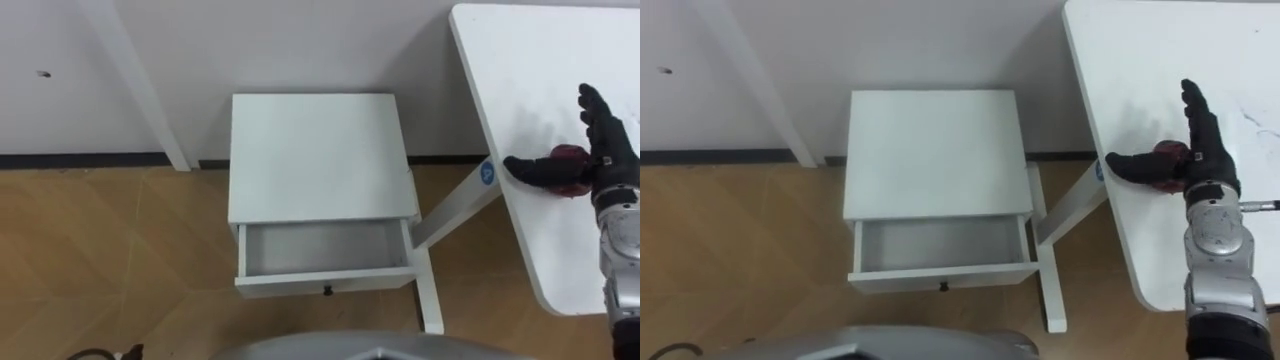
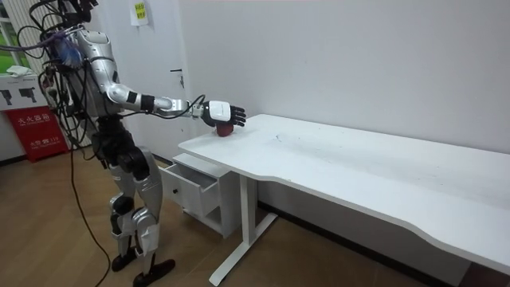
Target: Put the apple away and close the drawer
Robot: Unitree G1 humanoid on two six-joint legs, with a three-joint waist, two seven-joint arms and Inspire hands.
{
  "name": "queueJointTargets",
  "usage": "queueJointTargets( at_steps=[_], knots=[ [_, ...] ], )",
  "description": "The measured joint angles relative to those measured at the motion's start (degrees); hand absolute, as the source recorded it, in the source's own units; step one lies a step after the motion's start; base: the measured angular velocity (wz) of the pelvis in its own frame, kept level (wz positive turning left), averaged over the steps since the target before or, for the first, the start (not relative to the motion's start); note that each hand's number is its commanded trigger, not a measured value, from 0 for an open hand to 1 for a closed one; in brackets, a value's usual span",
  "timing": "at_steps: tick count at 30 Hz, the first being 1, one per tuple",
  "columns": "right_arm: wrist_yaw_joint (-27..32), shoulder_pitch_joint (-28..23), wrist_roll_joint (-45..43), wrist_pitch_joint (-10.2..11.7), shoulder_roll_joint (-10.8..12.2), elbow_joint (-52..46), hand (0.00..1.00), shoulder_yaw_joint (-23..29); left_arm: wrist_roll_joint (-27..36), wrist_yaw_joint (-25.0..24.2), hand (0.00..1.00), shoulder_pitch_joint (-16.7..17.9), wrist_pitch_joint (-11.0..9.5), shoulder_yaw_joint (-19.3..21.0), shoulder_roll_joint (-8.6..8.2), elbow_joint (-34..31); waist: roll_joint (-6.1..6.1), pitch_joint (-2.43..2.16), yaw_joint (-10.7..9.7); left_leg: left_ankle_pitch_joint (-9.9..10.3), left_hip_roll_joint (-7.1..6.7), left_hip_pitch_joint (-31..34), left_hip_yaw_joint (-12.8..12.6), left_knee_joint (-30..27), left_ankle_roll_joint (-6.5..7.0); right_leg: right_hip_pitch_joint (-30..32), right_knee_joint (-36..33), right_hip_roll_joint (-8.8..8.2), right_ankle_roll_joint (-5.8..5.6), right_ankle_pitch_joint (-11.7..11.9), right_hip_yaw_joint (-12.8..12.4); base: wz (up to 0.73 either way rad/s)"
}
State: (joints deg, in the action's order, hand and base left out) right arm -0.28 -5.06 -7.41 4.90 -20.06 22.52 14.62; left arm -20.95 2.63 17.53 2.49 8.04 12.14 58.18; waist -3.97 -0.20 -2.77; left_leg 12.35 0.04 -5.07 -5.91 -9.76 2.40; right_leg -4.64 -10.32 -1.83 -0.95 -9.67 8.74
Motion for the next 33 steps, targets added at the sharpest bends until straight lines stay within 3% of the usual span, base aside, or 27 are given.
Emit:
queueJointTargets(
  at_steps=[9, 13, 14, 15, 16, 33],
  knots=[
    [-1.64, -0.97, 0.2, 0.05, 0.04, 4.26, 0.0, -0.18, -0.04, 0.07, 0.0, 0.63, -0.08, -1.54, 0.16, 0.02, 0.15, 0.15, -0.26, 0.2, 0.04, -0.55, 0.12, 0.09, -0.12, -1.07, 0.66, 0.07, 0.15, 0.09, 0.1, 0.01],
    [-1.54, -1.23, 0.45, 1.3, 0.04, 5.19, 0.0, -0.29, -0.02, 0.14, 0.0, 0.64, -0.56, -1.55, 0.16, 0.03, 0.16, 0.09, -0.21, 0.2, 0.05, -0.6, 0.05, 0.02, -0.12, -1.12, 0.66, 0.08, 0.16, 0.1, 0.14, 0.0],
    [-1.48, -1.22, 0.46, 1.42, 0.04, 5.36, 0.16, -0.38, -0.02, 0.14, 0.0, 0.65, -0.56, -1.56, 0.16, 0.02, 0.12, 0.07, -0.21, 0.19, 0.05, -0.62, 0.06, 0.02, -0.13, -1.12, 0.66, 0.08, 0.16, 0.1, 0.15, 0.0],
    [-1.34, -1.22, 0.46, 1.5, 0.04, 5.55, 0.53, -0.47, -0.01, 0.15, 0.0, 0.65, -0.56, -1.56, 0.16, 0.03, 0.05, 0.03, -0.21, 0.19, 0.05, -0.64, 0.08, 0.01, -0.13, -1.15, 0.66, 0.08, 0.16, 0.1, 0.16, 0.0],
    [-1.22, -1.22, 0.46, 1.51, 0.05, 5.66, 1.0, -0.57, -0.01, 0.2, 0.0, 0.65, -0.56, -1.56, 0.16, 0.03, -0.03, 0.01, -0.2, 0.19, 0.05, -0.65, 0.1, 0.01, -0.12, -1.17, 0.66, 0.07, 0.16, 0.1, 0.18, 0.0],
    [4.79, -0.59, -2.15, 3.21, 0.04, 8.04, 1.0, -0.45, -0.01, 2.24, 0.0, -0.26, -0.58, -1.56, 0.13, 0.02, -1.05, 0.16, 0.07, 0.21, 0.15, -0.75, 0.01, 0.17, -0.15, -1.33, 0.8, 0.12, 0.19, 0.12, 0.85, 0.0]
  ],
)
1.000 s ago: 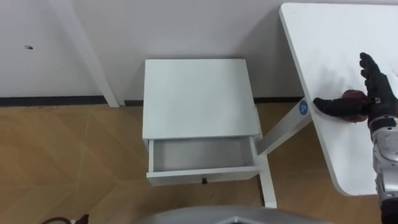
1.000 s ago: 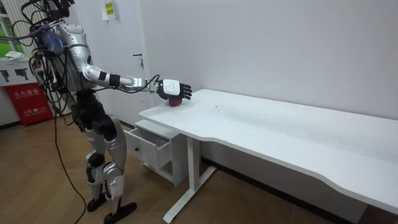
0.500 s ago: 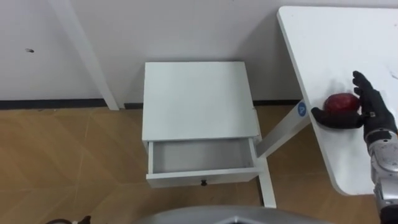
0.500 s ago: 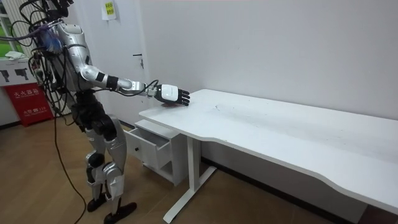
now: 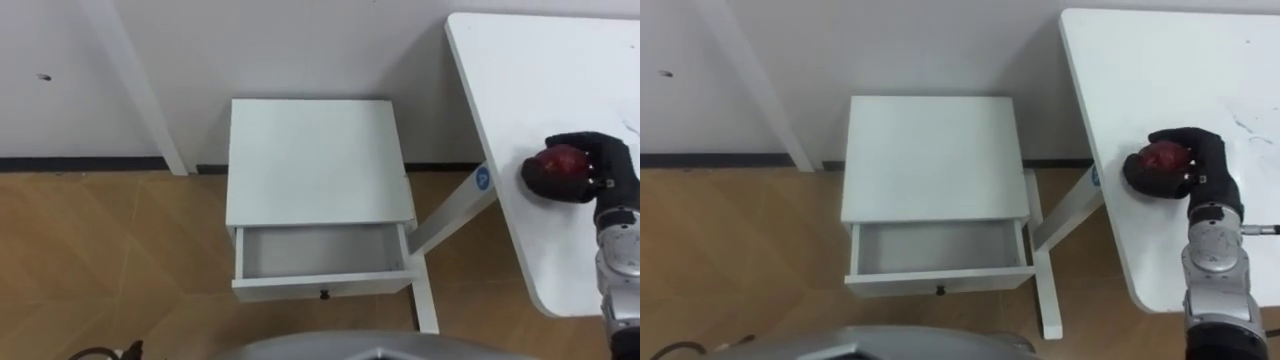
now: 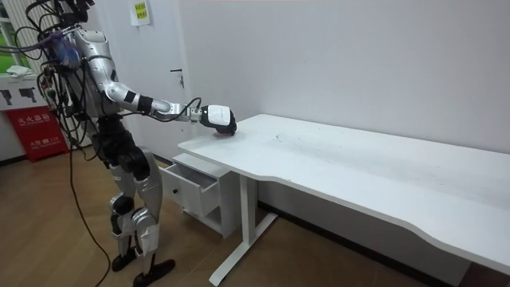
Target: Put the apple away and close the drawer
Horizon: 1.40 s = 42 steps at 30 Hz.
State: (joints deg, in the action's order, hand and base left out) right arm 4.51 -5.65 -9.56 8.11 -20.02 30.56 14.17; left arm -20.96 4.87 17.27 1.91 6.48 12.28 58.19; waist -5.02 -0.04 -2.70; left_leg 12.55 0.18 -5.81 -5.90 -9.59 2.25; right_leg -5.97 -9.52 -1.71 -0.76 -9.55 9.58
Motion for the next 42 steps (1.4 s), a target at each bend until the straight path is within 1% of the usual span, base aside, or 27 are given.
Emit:
queueJointTargets(
  at_steps=[6, 8, 10, 13, 17, 19, 20, 22, 23, 25, 27, 28, 31, 34, 35, 39, 40, 41, 42],
  knots=[
    [0.4, 0.0, -0.84, -0.32, 0.02, -0.37, 1.0, -0.51, -0.04, 0.07, 0.0, -0.38, 0.0, 0.0, -0.04, 0.0, -0.24, -0.03, 0.04, 0.02, 0.0, 0.02, 0.33, 0.0, -0.03, 0.04, 0.0, 0.01, 0.0, 0.0, 0.08, 0.0],
    [0.22, -0.41, -1.83, -1.26, 0.04, -2.5, 1.0, -1.0, -0.01, 0.07, 0.0, -0.41, 0.0, -0.05, -0.04, 0.0, -0.16, -0.03, 0.06, 0.02, 0.0, 0.14, 0.27, 0.02, -0.03, 0.24, -0.04, 0.03, 0.0, 0.0, 0.02, -0.02],
    [-1.06, -1.87, -2.53, -2.69, 0.13, -7.34, 1.0, -2.83, -0.01, 0.07, 0.0, -0.98, -0.03, -0.13, -0.05, 0.32, 0.08, 0.04, 0.23, 0.01, 0.04, 0.33, -0.18, 0.13, -0.04, 0.65, -0.08, 0.09, 0.04, 0.02, -0.22, -0.08],
    [-2.95, -2.57, -3.78, -3.15, 0.43, -12.22, 1.0, -6.78, 0.02, 0.08, 0.0, -2.42, 0.0, -1.79, 0.0, 3.11, 0.52, 0.03, 0.44, 0.02, 0.04, 0.24, -0.33, 0.02, -0.06, 0.82, -0.11, 0.17, 0.1, 0.06, -0.83, -0.1],
    [-5.08, -2.4, -7.2, -3.15, 0.77, -15.26, 1.0, -9.89, 0.0, -0.2, 0.0, -4.02, -0.14, -2.74, 0.02, 4.79, 0.61, 0.02, 2.0, 0.02, 0.06, 0.4, -0.42, -0.09, -0.06, 1.03, -0.12, 0.19, 0.13, 0.09, -0.89, -0.02],
    [-6.62, -2.34, -8.5, -3.18, 0.87, -15.99, 1.0, -13.44, 0.02, -0.19, 0.0, -4.36, -0.32, -3.83, 0.01, 4.83, 0.73, 0.03, 3.23, 0.02, 0.07, 0.6, -0.47, -0.14, -0.06, 1.19, -0.1, 0.19, 0.13, 0.09, -0.94, 0.0],
    [-7.18, -2.34, -8.77, -3.21, 1.1, -16.08, 1.0, -14.56, 0.03, -0.11, 0.0, -4.39, -0.46, -4.28, -0.06, 4.87, 0.82, 0.02, 3.45, 0.02, 0.07, 0.64, -0.46, -0.14, -0.06, 1.18, -0.1, 0.16, 0.13, 0.09, -0.83, 0.04],
    [-9.05, -2.33, -9.67, -3.26, 2.4, -17.3, 1.0, -19.34, 0.07, -0.09, 0.0, -5.21, -0.59, -6.3, -0.43, 4.97, 1.45, 0.38, 4.74, 0.02, 0.05, 0.79, -0.37, -0.14, -0.06, 1.24, -0.05, 0.09, 0.13, 0.09, -0.66, 0.05],
    [-9.56, -2.33, -10.32, -3.26, 2.73, -17.74, 1.0, -20.57, 0.05, -0.09, 0.0, -5.32, -0.59, -6.99, -0.42, 4.96, 1.5, 0.4, 4.77, 0.02, 0.05, 0.88, -0.33, -0.15, -0.06, 1.29, -0.06, 0.06, 0.13, 0.09, -0.65, 0.08],
    [-11.28, -1.96, -11.23, -3.23, 3.84, -19.01, 1.0, -24.49, 0.06, -0.09, 0.0, -5.5, -0.63, -8.75, -0.45, 4.94, 2.15, 0.36, 5.5, 0.01, -0.01, 1.19, -0.08, -0.17, -0.04, 1.33, -0.03, -0.02, 0.13, 0.09, -0.26, 0.11],
    [-11.83, -1.69, -11.26, -3.24, 4.35, -19.47, 1.0, -26.47, 0.02, -0.09, 0.0, -5.46, -0.64, -9.56, -0.53, 4.83, 2.69, 0.32, 6.27, 0.01, -0.05, 1.21, 0.03, -0.15, -0.04, 1.25, 0.03, -0.08, 0.12, 0.09, 0.09, 0.09],
    [-12.55, -1.38, -11.26, -3.26, 4.4, -20.0, 1.0, -27.46, -0.04, -0.11, 0.0, -5.43, -0.63, -9.67, -0.55, 4.82, 2.84, 0.4, 6.35, 0.0, -0.08, 1.29, 0.38, -0.14, -0.04, 1.21, 0.03, -0.1, 0.12, 0.09, 0.21, 0.11],
    [-13.89, -1.1, -11.31, -3.25, 4.41, -21.52, 1.0, -28.77, -0.16, -0.37, 0.0, -5.39, -0.61, -9.63, -0.66, 4.73, 2.73, 0.4, 6.57, -0.01, -0.07, 1.38, 0.93, -0.12, -0.05, 1.11, 0.05, -0.04, 0.12, 0.09, 0.22, 0.1],
    [-14.78, -1.1, -11.52, -3.26, 4.58, -21.77, 1.0, -28.9, -1.25, -0.52, 0.0, -5.63, -0.61, -9.49, -0.81, 3.72, 2.47, 0.37, 7.65, -0.01, -0.1, 1.52, 1.37, -0.13, -0.05, 1.13, 0.07, -0.04, 0.12, 0.09, 0.42, 0.05],
    [-15.15, -1.12, -11.65, -3.27, 4.58, -21.76, 1.0, -28.94, -1.28, -0.52, 0.0, -5.74, -0.62, -9.47, -0.81, 3.52, 2.45, 0.37, 7.69, -0.01, -0.1, 1.58, 1.37, -0.14, -0.05, 1.14, 0.1, -0.05, 0.12, 0.09, 0.54, 0.05],
    [-16.62, -1.11, -12.74, -3.27, 4.84, -21.77, 1.0, -30.36, -1.28, -0.52, 0.0, -6.5, -0.62, -9.48, -0.83, 3.61, 2.21, 0.23, 8.38, -0.01, -0.16, 1.84, 1.52, -0.14, -0.05, 1.01, 0.81, -0.05, 0.12, 0.09, 0.72, 0.01],
    [-16.95, -1.11, -13.02, -3.29, 4.86, -21.77, 0.78, -30.92, -1.28, -0.52, 0.0, -6.5, -0.63, -9.48, -0.89, 3.61, 2.16, 0.24, 8.49, -0.01, -0.19, 2.07, 1.87, -0.26, -0.05, 1.04, 0.93, -0.07, 0.12, 0.09, 0.82, 0.04],
    [-17.28, -1.14, -13.14, -3.29, 4.91, -21.75, 0.35, -31.03, -1.28, -0.51, 0.0, -6.51, -0.63, -9.49, -0.9, 3.59, 2.17, 0.28, 8.45, -0.01, -0.21, 2.17, 1.94, -0.33, -0.05, 1.06, 0.93, -0.09, 0.12, 0.09, 0.9, 0.08],
    [-17.74, -1.18, -13.15, -3.35, 5.0, -21.67, 0.0, -31.07, -1.27, -0.52, 0.0, -6.65, -0.63, -9.49, -0.95, 3.57, 2.11, 0.35, 8.47, -0.01, -0.23, 2.26, 1.96, -0.36, -0.06, 1.1, 0.93, -0.11, 0.12, 0.09, 0.93, 0.06]
  ],
)
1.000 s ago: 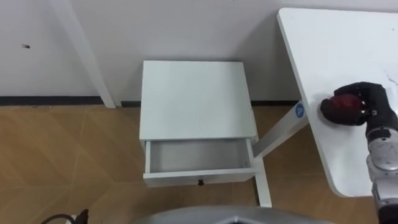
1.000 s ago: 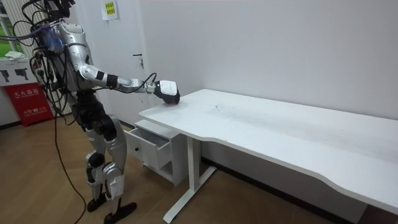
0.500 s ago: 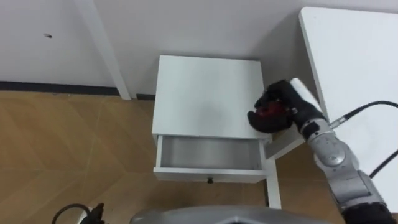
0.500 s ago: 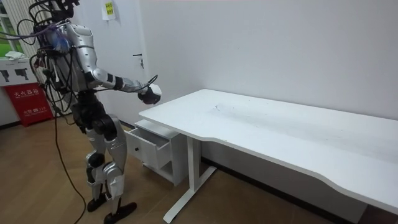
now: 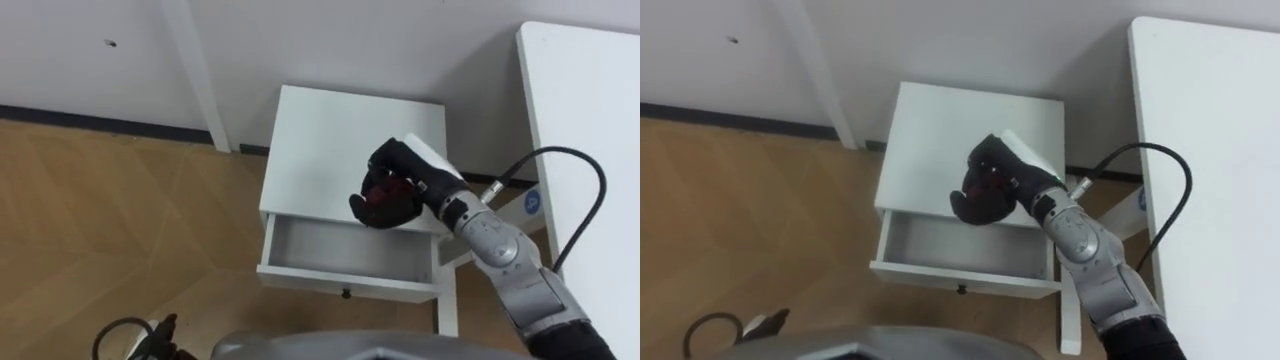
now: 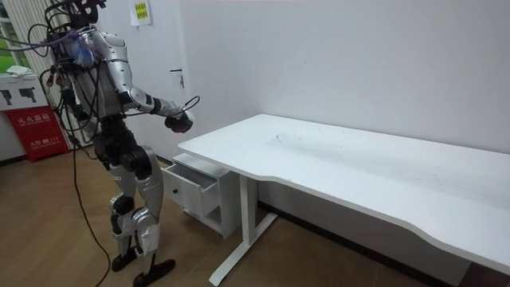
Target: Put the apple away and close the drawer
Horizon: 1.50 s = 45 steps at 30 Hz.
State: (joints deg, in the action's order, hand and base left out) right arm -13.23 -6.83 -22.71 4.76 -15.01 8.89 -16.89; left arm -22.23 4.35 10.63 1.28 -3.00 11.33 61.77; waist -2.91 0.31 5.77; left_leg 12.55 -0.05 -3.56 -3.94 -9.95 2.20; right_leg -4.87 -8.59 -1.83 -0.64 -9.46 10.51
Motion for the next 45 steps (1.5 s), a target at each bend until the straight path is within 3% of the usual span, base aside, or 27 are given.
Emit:
queueJointTargets(
  at_steps=[4, 32, 38, 45],
  knots=[
    [-0.76, -0.02, -0.1, -1.23, 0.17, 0.0, 0.0, 0.0, 0.01, 0.0, 0.0, -0.29, 0.02, 0.01, -0.03, 0.02, 0.02, 0.05, 0.45, 0.0, -0.01, 0.23, 0.19, 0.09, 0.0, 0.15, 0.0, -0.02, 0.0, 0.0, 0.48, 0.03],
    [-0.78, -0.16, 0.02, -1.22, 0.77, 4.71, 0.0, 0.04, 0.13, -1.08, 0.0, -0.96, 0.05, -0.03, -0.63, 0.13, -0.27, 0.08, -0.2, 0.0, -0.1, 0.14, 0.25, -0.32, 0.0, -0.18, 0.02, -0.07, 0.0, 0.0, 0.55, 0.0],
    [0.7, -1.02, 0.14, -1.06, 1.55, 11.89, 0.0, 0.87, 0.15, -0.79, 0.0, -0.19, 0.04, 1.85, -0.68, 0.14, -0.6, 0.13, -1.29, 0.02, -0.27, 0.07, 0.98, -0.46, 0.02, -0.66, 0.06, -0.15, -0.02, -0.01, 0.93, 0.06],
    [8.37, -1.57, 5.24, 0.08, 3.15, 30.99, 0.0, 9.95, 0.07, 1.44, 0.0, 2.83, 0.1, 5.25, -1.39, 0.27, -0.75, -0.02, -2.83, 0.05, -0.39, -0.43, 0.89, -0.47, 0.08, -1.11, 0.05, -0.42, -0.04, -0.02, 1.09, 0.0]
  ],
)
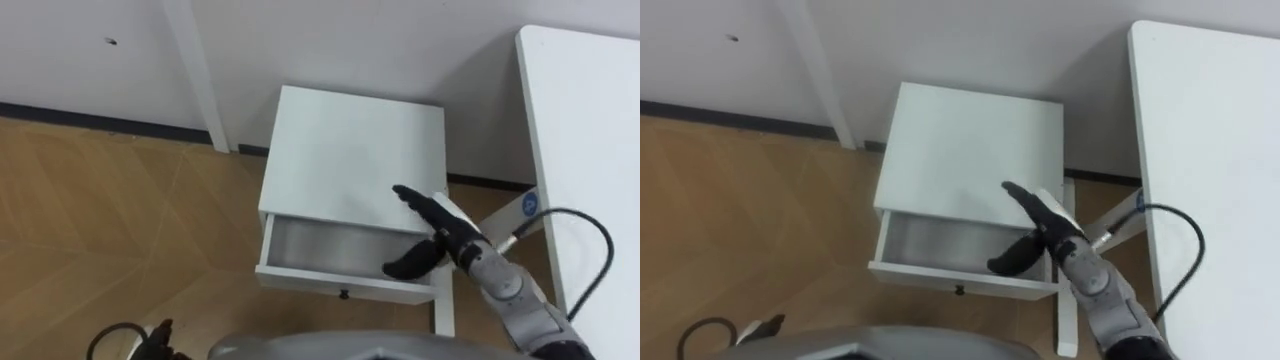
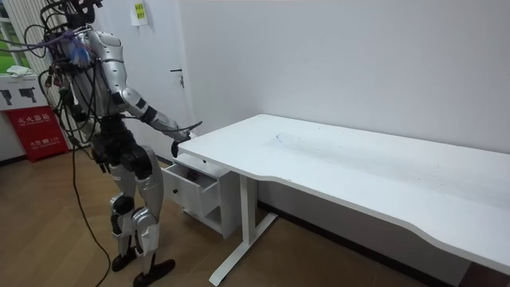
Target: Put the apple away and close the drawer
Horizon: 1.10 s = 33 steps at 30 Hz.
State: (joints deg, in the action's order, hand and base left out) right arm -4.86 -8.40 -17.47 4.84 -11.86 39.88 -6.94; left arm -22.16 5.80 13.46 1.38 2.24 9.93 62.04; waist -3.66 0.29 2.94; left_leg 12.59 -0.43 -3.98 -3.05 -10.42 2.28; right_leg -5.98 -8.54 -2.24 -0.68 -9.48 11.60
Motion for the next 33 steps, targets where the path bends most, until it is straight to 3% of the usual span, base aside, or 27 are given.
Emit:
queueJointTargets(
  at_steps=[6, 8, 9, 11, 12, 13, 14, 15, 16, 18, 19, 20, 21, 22, 23, 24, 25, 26, 27, 28, 30, 32, 33],
  knots=[
    [4.99, -1.73, 3.93, 0.69, 0.7, 12.45, 0.0, 4.28, -0.02, 0.32, 0.0, 0.51, 0.11, 0.22, -0.31, 0.12, 0.88, -0.24, -2.87, 0.39, -0.3, 0.65, 0.21, -0.66, 0.53, 0.12, -0.77, -0.95, -0.48, -0.3, 1.12, 0.07],
    [5.67, -1.68, 4.0, 0.91, 0.83, 14.83, 0.0, 5.69, 0.09, 0.28, 0.0, -0.74, 0.22, 0.31, -0.48, 0.94, 1.53, -0.6, -3.57, 1.32, -0.66, 1.33, -0.24, -2.48, 1.05, 1.07, -3.81, -1.61, -1.37, -0.85, 1.8, 0.27],
    [6.13, -1.35, 3.93, 0.76, 0.74, 16.9, 0.0, 8.08, 0.03, 0.12, 0.0, -1.46, 0.3, 0.4, -0.63, 2.01, 2.56, -0.57, -4.51, 1.48, -0.59, 1.6, -1.92, -3.26, 1.44, 3.2, -9.58, -2.8, -2.33, -1.45, 2.7, 0.56],
    [7.68, -1.61, 3.95, 0.47, 0.26, 19.67, 0.0, 11.99, 0.02, -0.01, 0.0, -2.65, 0.25, 0.85, -0.53, 2.05, 3.58, -0.57, -5.92, 0.82, -1.31, 1.35, -3.48, -3.23, 2.82, 10.18, -24.03, -5.59, -2.42, -1.2, 1.7, 0.5],
    [8.37, -2.17, 4.05, -0.03, -0.31, 21.82, 0.0, 13.44, 0.01, 0.0, 0.0, -3.38, 0.39, 1.58, -0.13, 2.02, 4.21, -0.78, -6.13, 0.73, -2.46, 0.94, -4.07, -3.29, 3.95, 16.67, -35.32, -7.86, -2.56, 1.48, -0.64, 0.06],
    [9.11, -2.42, 4.16, -1.08, -1.08, 23.73, 0.0, 13.91, 0.0, 0.03, 0.0, -3.19, 0.75, 1.56, 0.16, 2.11, 4.66, -0.93, -6.16, 1.31, -2.77, 1.02, -4.71, -4.48, 5.06, 23.68, -45.85, -8.75, -3.06, 9.93, -3.74, -0.11],
    [9.36, -2.59, 4.43, -1.72, -1.28, 24.63, 0.0, 14.11, 0.03, 0.03, 0.0, -3.16, 0.93, 1.48, 0.39, 2.29, 5.73, -0.76, -6.43, 1.7, -2.58, 1.52, -5.14, -5.52, 5.65, 27.59, -51.26, -8.73, -3.19, 14.28, -5.53, -0.4],
    [9.19, -2.59, 4.76, -2.48, -1.28, 25.41, 0.0, 14.94, 0.14, 0.14, 0.0, -3.31, 1.15, 1.61, 0.86, 2.72, 6.29, -0.49, -6.46, 2.42, -2.26, 2.49, -6.09, -7.26, 6.43, 35.78, -66.96, -8.33, -1.84, 14.17, -8.09, -0.29],
    [9.02, -3.21, 5.56, -2.37, -1.39, 26.19, 0.0, 14.95, 0.13, 0.17, 0.0, -3.99, 1.36, 1.47, 1.4, 3.44, 7.02, 0.03, -7.62, 2.79, -1.96, 3.72, -6.21, -8.8, 6.83, 43.33, -83.54, -8.2, -0.95, 10.8, -9.14, -0.22],
    [9.02, -4.84, 6.8, -2.7, -1.45, 26.56, 0.0, 14.85, 0.32, 0.21, 0.0, -4.77, 2.31, 1.5, 1.51, 4.08, 7.9, 0.55, -8.13, 3.52, -1.09, 5.52, -6.22, -10.7, 7.21, 50.91, -98.21, -7.27, -0.9, 7.15, -9.03, 0.0],
    [8.99, -5.67, 7.28, -3.65, -1.34, 26.81, 0.0, 14.74, 0.26, 0.22, 0.0, -4.95, 2.42, 1.54, 1.65, 4.28, 7.74, 0.59, -8.35, 4.26, -0.96, 6.29, -6.15, -12.04, 7.41, 52.52, -100.01, -7.5, -0.95, 5.66, -9.16, 0.05],
    [8.97, -5.71, 7.79, -4.18, -1.34, 27.14, 0.0, 14.7, 0.08, 0.18, 0.0, -4.83, 2.53, 1.55, 1.69, 4.29, 7.57, 0.61, -8.61, 4.63, -0.97, 6.36, -6.07, -12.68, 7.48, 52.12, -98.81, -7.84, -1.08, 5.08, -9.26, 0.11],
    [9.02, -5.69, 8.76, -5.12, -1.42, 27.29, 0.0, 14.49, 0.1, 0.08, 0.0, -4.3, 2.81, 1.55, 1.67, 4.29, 7.6, 0.7, -9.08, 5.27, -1.02, 6.28, -5.67, -13.38, 7.25, 49.12, -92.43, -8.42, -1.34, 4.66, -9.25, 0.13],
    [9.0, -5.57, 9.18, -5.63, -1.42, 27.22, 0.0, 14.45, 0.13, 0.0, 0.0, -3.47, 2.84, 1.63, 1.74, 4.17, 7.12, 0.63, -9.14, 5.38, -1.27, 6.13, -5.31, -13.29, 7.16, 43.72, -81.07, -8.63, -2.03, 4.34, -9.07, 0.11],
    [8.97, -5.48, 9.35, -5.78, -1.41, 27.2, 0.0, 14.35, 0.11, -0.02, 0.0, -2.98, 2.87, 1.69, 1.78, 3.88, 6.78, 0.66, -9.08, 5.39, -1.39, 6.06, -5.22, -13.22, 7.11, 40.66, -73.96, -8.65, -2.53, 4.04, -8.62, 0.08],
    [8.94, -5.54, 10.18, -5.92, -1.4, 27.37, 0.0, 14.38, 0.15, -0.03, 0.0, -1.64, 3.19, 2.14, 1.84, 3.28, 6.11, 0.62, -8.84, 5.28, -1.53, 5.64, -5.2, -12.67, 6.78, 33.2, -59.54, -8.45, -3.13, 3.65, -7.62, 0.0],
    [8.94, -5.53, 10.13, -6.27, -1.34, 27.36, 0.0, 14.31, 0.28, -0.03, 0.0, -0.44, 3.65, 2.18, 2.05, 3.24, 5.32, 0.43, -8.31, 4.99, -1.64, 4.97, -5.21, -11.44, 5.76, 25.73, -45.73, -7.26, -3.78, 3.19, -7.05, -0.06],
    [8.95, -5.51, 9.98, -6.26, -1.29, 27.17, 0.0, 14.21, 0.3, -0.02, 0.0, -0.11, 3.89, 2.15, 2.17, 3.23, 4.94, 0.47, -7.88, 4.72, -1.66, 4.69, -5.23, -10.58, 5.09, 22.53, -39.34, -6.58, -3.89, 2.99, -6.85, -0.14],
    [9.11, -5.35, 9.58, -6.19, -1.28, 26.87, 0.0, 13.67, 0.3, 0.08, 0.0, -0.1, 4.42, 2.04, 2.28, 3.16, 4.25, 0.36, -7.27, 4.03, -1.65, 4.44, -5.2, -8.99, 3.65, 17.68, -28.75, -5.29, -4.16, 2.65, -6.44, -0.1],
    [9.39, -4.52, 9.05, -6.19, -1.25, 26.93, 0.0, 13.03, 0.28, 0.4, 0.0, -0.23, 4.55, 2.03, 2.32, 3.04, 3.79, 0.05, -6.93, 3.14, -1.66, 4.31, -5.24, -7.14, 2.16, 13.74, -19.78, -4.22, -4.43, 2.49, -6.61, -0.08],
    [9.74, -3.35, 8.76, -6.03, -1.04, 27.46, 0.0, 12.67, 0.21, 1.22, 0.0, -0.86, 4.54, 2.05, 2.41, 3.0, 2.3, -0.07, -6.1, 1.97, -1.82, 3.68, -5.33, -4.77, 0.79, 8.64, -8.81, -3.43, -4.51, 2.83, -6.9, -0.07],
    [9.82, -2.66, 8.08, -5.98, -0.91, 27.64, 0.0, 12.72, 0.22, 1.66, 0.0, -1.72, 4.45, 2.19, 2.45, 3.01, 0.76, -0.44, -5.18, 1.83, -2.09, 2.99, -5.61, -3.54, 0.73, 4.89, -2.65, -2.62, -3.97, 5.39, -7.29, -0.14],
    [9.83, -1.92, 7.55, -5.74, -0.77, 27.56, 0.0, 12.76, 0.21, 1.9, 0.0, -2.27, 4.44, 2.18, 2.32, 3.21, -0.06, -0.4, -4.43, 1.72, -2.46, 2.17, -6.16, -2.98, 0.93, 3.3, -0.69, -2.5, -3.92, 6.32, -8.0, -0.32]
  ],
)
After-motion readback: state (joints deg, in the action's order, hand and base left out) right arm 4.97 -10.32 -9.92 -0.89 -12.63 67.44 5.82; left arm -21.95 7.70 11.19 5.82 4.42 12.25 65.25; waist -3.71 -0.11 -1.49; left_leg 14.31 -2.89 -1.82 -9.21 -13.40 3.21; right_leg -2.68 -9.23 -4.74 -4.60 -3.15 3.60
